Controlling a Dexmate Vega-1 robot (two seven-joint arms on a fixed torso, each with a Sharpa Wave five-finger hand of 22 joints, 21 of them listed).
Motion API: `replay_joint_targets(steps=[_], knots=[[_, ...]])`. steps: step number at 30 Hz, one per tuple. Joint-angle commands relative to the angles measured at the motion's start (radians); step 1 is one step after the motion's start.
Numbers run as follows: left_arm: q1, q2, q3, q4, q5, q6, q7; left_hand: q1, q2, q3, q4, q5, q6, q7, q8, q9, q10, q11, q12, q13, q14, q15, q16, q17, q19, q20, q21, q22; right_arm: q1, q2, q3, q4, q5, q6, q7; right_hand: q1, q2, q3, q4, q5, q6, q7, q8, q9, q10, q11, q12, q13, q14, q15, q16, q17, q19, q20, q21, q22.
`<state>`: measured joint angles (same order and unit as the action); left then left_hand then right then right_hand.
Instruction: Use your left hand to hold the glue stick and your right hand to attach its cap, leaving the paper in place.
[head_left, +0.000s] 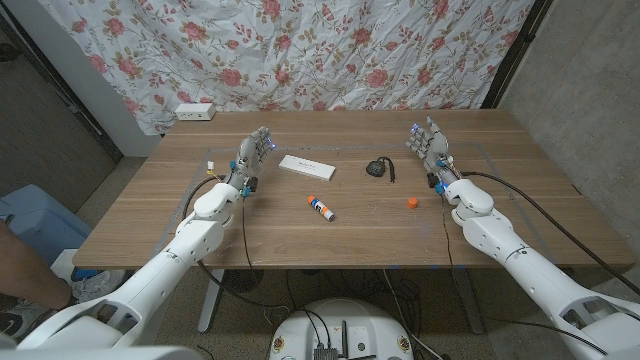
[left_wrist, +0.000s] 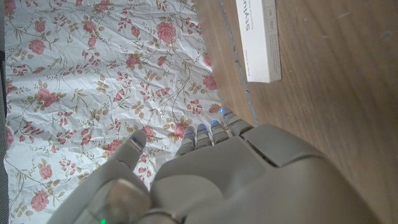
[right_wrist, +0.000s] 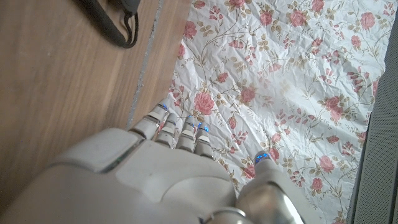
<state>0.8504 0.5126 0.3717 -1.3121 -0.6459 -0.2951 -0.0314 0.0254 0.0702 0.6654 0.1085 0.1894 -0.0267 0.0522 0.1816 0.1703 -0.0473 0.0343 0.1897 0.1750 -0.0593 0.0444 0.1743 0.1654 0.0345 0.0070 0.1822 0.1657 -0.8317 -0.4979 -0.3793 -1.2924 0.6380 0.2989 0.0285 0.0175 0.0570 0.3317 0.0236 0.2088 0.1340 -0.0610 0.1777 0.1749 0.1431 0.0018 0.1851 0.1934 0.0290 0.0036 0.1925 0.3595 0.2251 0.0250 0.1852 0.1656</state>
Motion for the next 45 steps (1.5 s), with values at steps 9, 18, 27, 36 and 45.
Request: replay_joint_targets(steps=[9,18,27,36,45], knots=[[0.028,0.023,0.001,-0.044,0.028,-0.016,0.016,0.017,0.069,0.013,-0.027,0.003,0.024,-0.001,0.007,0.004,0.006,-0.007,0.008,0.002,0.0,-0.007,0.003,0.0,0.006,-0.004,0.005,0.003,-0.003,0.017,-0.018,-0.005,-0.042,0.028,-0.038,0.0,0.009,0.009,0.002,0.006,0.006,-0.001,0.008,0.004,0.009,-0.001,0.008,0.002,0.012,-0.005,0.004,-0.007,0.008,-0.005,0.004,0.004],[0.013,0.068,0.016,-0.073,0.074,-0.001,-0.002,0.041,0.056,0.021,-0.073,-0.003,0.049,-0.012,0.012,0.004,0.02,-0.018,0.01,0.002,0.0,-0.017,0.001,0.0,0.001,-0.01,0.002,0.001,-0.023,0.011,-0.013,-0.017,-0.051,0.041,-0.053,0.002,0.01,0.011,0.001,0.007,0.008,0.0,0.009,0.003,0.007,-0.001,0.007,0.001,0.011,-0.007,0.003,-0.012,0.007,-0.007,0.003,0.004],[0.004,0.126,0.028,-0.105,0.107,0.022,-0.043,0.07,0.048,0.033,-0.127,-0.009,0.08,-0.018,0.019,0.004,0.039,-0.032,0.013,0.002,0.006,-0.023,0.003,0.0,0.001,-0.012,0.002,0.001,-0.03,0.005,-0.014,-0.02,-0.046,0.022,-0.054,0.004,0.012,0.012,0.001,0.009,0.007,-0.001,0.009,0.003,0.01,-0.005,0.008,0.0,0.009,-0.009,0.002,-0.018,0.002,-0.009,0.002,0.003],[-0.008,0.178,0.033,-0.127,0.14,0.027,-0.082,0.089,0.045,0.04,-0.168,-0.013,0.11,-0.026,0.022,0.004,0.056,-0.046,0.015,0.002,0.012,-0.036,0.004,0.001,0.005,-0.012,0.003,0.001,-0.026,0.022,-0.023,-0.013,-0.065,0.026,-0.081,0.006,0.012,0.013,0.0,0.009,0.007,0.0,0.008,0.003,0.008,-0.005,0.007,-0.001,0.008,-0.01,0.002,-0.023,0.0,-0.01,0.001,0.003],[-0.027,0.217,0.042,-0.145,0.195,0.016,-0.102,0.118,0.053,0.048,-0.227,-0.016,0.17,-0.054,0.027,0.005,0.101,-0.082,0.021,0.002,0.051,-0.064,0.009,0.0,0.028,-0.017,0.008,0.001,-0.005,0.04,-0.036,-0.006,-0.093,0.03,-0.106,0.008,0.014,0.014,0.0,0.01,0.005,0.0,0.008,0.003,0.008,-0.007,0.007,-0.002,0.006,-0.013,0.001,-0.028,-0.001,-0.012,0.001,0.003]])
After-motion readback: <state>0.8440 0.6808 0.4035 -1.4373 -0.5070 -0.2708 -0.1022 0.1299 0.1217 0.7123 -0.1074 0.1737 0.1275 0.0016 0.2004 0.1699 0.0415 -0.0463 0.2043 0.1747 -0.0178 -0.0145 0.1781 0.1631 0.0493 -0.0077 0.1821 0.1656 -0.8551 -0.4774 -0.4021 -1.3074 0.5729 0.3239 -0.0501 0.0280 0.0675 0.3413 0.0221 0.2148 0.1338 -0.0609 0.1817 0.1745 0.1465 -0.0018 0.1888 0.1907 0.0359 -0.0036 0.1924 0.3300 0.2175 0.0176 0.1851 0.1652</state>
